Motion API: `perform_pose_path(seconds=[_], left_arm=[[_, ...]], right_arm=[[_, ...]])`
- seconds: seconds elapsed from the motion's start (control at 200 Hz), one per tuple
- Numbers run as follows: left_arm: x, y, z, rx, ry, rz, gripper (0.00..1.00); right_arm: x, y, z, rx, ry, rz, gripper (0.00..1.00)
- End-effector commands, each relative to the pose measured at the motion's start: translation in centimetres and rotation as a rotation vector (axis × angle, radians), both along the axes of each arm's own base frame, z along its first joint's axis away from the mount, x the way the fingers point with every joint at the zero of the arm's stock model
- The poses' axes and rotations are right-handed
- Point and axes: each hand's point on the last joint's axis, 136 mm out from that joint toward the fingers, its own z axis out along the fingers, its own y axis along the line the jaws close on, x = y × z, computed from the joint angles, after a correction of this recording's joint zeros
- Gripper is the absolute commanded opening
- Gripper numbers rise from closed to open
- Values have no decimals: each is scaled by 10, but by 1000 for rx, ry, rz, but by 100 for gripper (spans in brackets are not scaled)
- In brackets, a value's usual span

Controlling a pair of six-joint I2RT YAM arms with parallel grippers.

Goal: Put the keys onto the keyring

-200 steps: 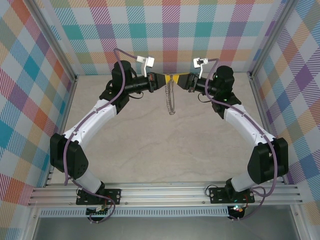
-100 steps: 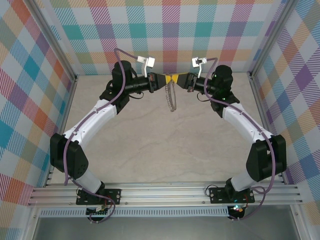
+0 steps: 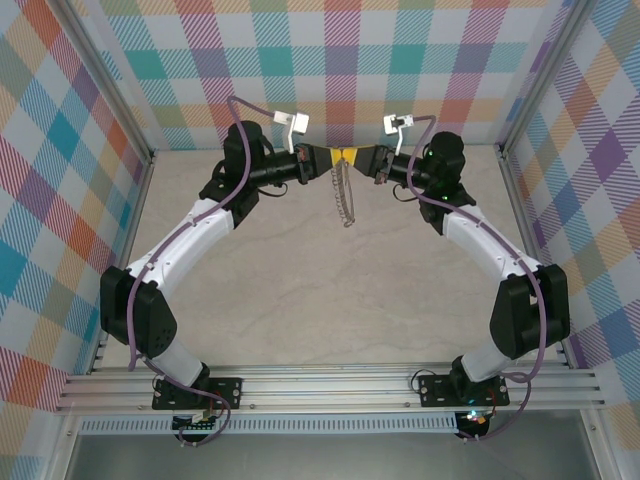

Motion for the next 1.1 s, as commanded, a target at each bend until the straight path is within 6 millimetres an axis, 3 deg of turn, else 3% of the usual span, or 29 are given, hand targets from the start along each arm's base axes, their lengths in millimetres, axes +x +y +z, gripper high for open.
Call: perform_pose_path(seconds=[0.0,0.275,0.45,0.655,0.895,0.975,1.095], left_arm=[[-13,-4,34,-55,-100,-30,0],[-10,-4,29,-24,-88,-18,0],[-4,9,27,84,-128,56,44],[6,24,27,156,-148,71,65],[10,16,15,270,-122,-73,71],[11,12,11,287,-112,-145,52],[20,10,4,310,-90,-188,50]], right_arm=[[-4,0,-3,13,-4,12,0],[-4,-1,-6,-18,-21,9,0],[4,-11,-11,-101,-39,28,0],[15,-29,-15,-128,-27,107,0],[6,-25,-18,-162,-18,281,0],[4,-24,-17,-162,-11,324,0],[5,-23,-18,-155,12,365,0]])
